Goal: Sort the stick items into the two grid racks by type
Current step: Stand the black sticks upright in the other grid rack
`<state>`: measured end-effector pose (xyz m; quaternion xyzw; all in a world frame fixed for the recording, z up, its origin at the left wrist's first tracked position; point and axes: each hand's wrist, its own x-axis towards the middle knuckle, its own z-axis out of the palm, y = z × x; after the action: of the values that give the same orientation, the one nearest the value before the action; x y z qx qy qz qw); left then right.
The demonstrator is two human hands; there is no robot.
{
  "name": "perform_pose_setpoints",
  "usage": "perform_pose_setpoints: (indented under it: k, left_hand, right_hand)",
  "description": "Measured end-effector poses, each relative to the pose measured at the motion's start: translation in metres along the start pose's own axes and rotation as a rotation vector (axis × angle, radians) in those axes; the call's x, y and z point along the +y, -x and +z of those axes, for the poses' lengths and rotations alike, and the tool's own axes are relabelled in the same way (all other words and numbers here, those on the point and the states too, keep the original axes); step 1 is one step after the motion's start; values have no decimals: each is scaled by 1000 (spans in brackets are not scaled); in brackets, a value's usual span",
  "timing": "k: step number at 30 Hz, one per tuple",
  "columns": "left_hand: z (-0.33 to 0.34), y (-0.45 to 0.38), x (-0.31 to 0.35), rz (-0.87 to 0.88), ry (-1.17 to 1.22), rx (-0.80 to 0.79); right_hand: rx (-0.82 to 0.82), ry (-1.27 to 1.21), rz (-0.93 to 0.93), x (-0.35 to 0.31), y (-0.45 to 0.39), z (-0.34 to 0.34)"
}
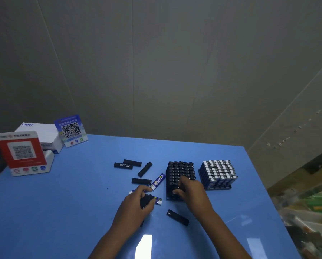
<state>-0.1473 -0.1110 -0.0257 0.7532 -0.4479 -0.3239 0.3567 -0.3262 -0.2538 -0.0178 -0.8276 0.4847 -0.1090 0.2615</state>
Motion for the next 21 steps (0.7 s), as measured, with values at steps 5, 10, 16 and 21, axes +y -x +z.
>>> perform_pose_setpoints:
  k: [5, 10, 16, 21]
  left_hand:
    - [0, -1, -1, -5, -8, 1]
    - [-1, 1, 3, -10, 10, 12]
    - [-2, 5, 6, -23, 42, 20]
    - [0, 9, 11, -31, 102, 14]
  right_hand:
    - [-13, 67, 2, 1, 0, 8]
    - [-12, 61, 7, -5, -1, 11]
    - [-6, 119, -13, -4, -2, 15]
    - [15, 102, -20, -1, -1, 16]
